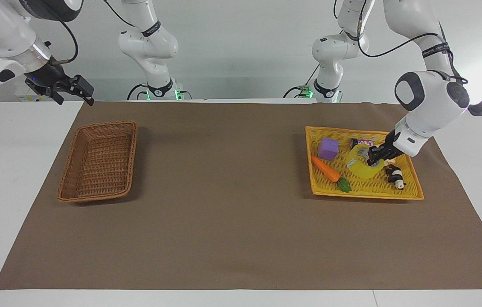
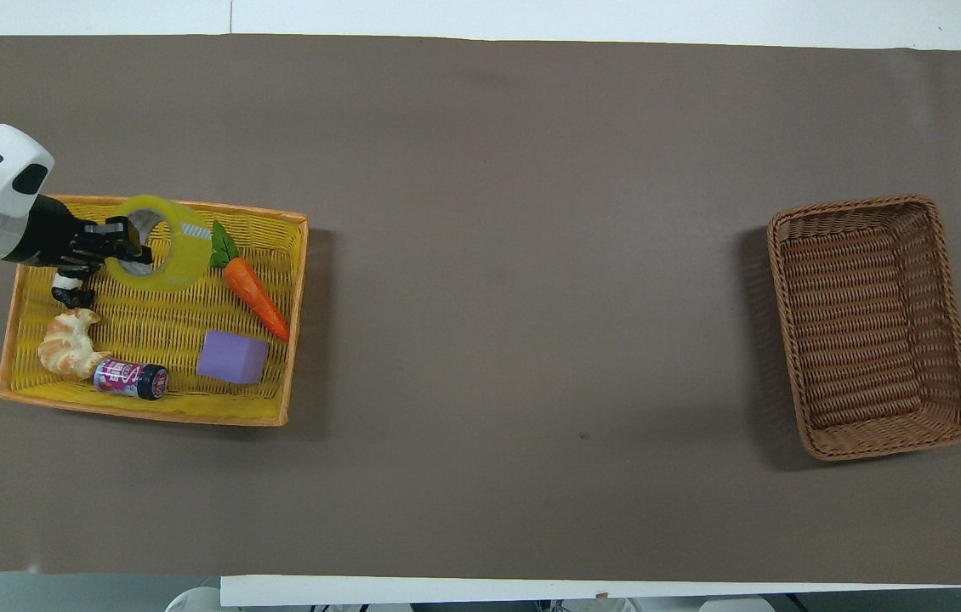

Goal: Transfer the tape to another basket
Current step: 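Carry the tape toward the middle while the right gripper reaches toward it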

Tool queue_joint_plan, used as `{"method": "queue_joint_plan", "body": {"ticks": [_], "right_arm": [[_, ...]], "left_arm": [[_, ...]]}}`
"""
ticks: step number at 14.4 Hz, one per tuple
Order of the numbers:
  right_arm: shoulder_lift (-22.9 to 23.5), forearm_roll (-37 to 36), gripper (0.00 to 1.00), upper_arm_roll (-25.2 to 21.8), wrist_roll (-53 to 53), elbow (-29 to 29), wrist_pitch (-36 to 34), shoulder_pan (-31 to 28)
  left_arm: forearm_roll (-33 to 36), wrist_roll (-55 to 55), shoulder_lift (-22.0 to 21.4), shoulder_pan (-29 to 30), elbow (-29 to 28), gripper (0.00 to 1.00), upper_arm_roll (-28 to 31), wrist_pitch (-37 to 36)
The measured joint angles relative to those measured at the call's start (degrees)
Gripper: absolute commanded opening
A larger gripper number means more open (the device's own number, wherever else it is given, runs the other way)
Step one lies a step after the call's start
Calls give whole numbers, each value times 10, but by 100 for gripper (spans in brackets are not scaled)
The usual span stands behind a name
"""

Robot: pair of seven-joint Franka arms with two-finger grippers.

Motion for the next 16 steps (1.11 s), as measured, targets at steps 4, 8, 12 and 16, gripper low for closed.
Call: {"method": "queue_joint_plan", "body": {"ticks": [4,8,12,16], "right_arm": [[0,13,99,5,-28,0,0,4],[0,120,99,5,-47,-3,0,7],[-4,205,99,6,-64,-26,14,8],[-16,347,99,7,-135,-91,78,10]], "left_arm": [[-52,-109,7,-116,36,0,-4,0],[-89,-172,15,-197,82,0,-4,1],[-107,-207,24,-257,109,0,-4,16],[-107,-224,28,-298,110,0,-5,46]]}}
